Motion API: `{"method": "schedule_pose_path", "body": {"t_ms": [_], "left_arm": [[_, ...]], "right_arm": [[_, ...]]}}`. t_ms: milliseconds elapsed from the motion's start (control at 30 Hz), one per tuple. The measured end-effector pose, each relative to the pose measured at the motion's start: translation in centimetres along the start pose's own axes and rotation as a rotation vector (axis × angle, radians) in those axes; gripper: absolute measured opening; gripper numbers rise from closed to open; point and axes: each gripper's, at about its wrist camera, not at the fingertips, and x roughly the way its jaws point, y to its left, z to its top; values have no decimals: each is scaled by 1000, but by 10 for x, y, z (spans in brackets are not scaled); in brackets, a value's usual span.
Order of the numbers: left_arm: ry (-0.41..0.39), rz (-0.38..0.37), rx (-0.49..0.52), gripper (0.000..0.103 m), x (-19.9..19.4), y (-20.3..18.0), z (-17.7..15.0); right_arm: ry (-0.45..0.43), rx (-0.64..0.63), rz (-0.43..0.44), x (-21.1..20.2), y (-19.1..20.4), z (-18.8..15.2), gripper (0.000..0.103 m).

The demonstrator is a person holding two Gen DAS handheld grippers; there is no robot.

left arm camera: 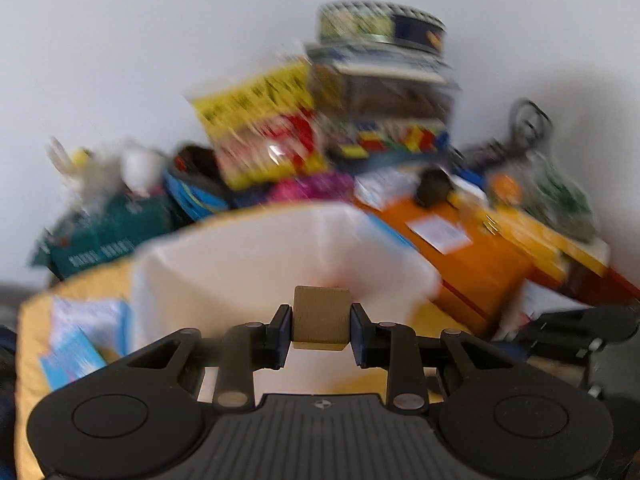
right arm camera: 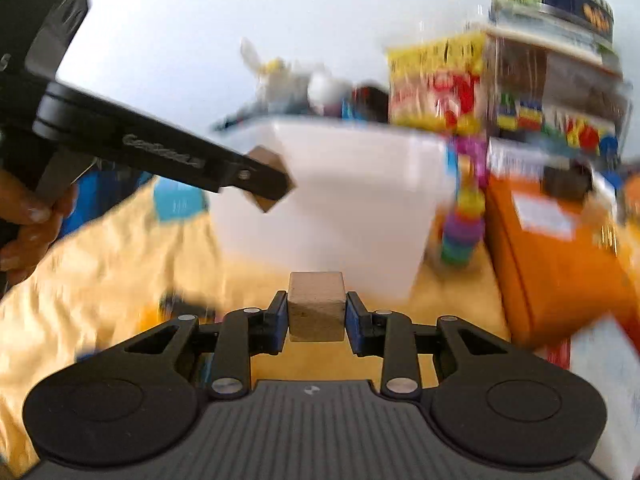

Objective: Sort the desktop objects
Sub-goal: 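Carry both brown cubes over the white bin and open both tools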

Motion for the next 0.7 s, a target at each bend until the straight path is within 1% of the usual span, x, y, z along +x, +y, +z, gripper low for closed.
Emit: {"method": "schedule_pose_path", "body": {"t_ms": [67, 167, 267, 300, 333, 400, 433, 500, 633, 700], "left_arm": [[-21, 46, 4, 33, 2, 14, 14], [-20, 100, 13, 33, 20, 29, 29], [11, 145, 38, 33, 44, 41, 31], [34, 160, 33, 34, 53, 46, 29], [75, 167, 19, 34, 64, 51, 25], [126, 158, -18, 34, 76, 60, 18], [121, 148, -42, 34, 76, 63, 14], [99, 119, -69, 38, 68, 66, 9], [39, 89, -77, 38, 35, 62, 4], [22, 69, -82, 44, 16, 57, 0]], "right_arm": [[-63, -9, -15, 8, -4, 25, 33], [-136, -16, -48, 20, -11, 57, 33], [-159, 18, -66, 40, -20, 81, 33], [-157, 30, -75, 47, -23, 87, 33], [-156, 37, -90, 56, -25, 90, 33], [-119, 33, -118, 71, -27, 91, 34], [-92, 37, -120, 78, -29, 90, 35], [-75, 53, -115, 81, -30, 85, 36], [-82, 43, -97, 65, -26, 78, 37], [-98, 38, -74, 51, -22, 75, 37]]}}
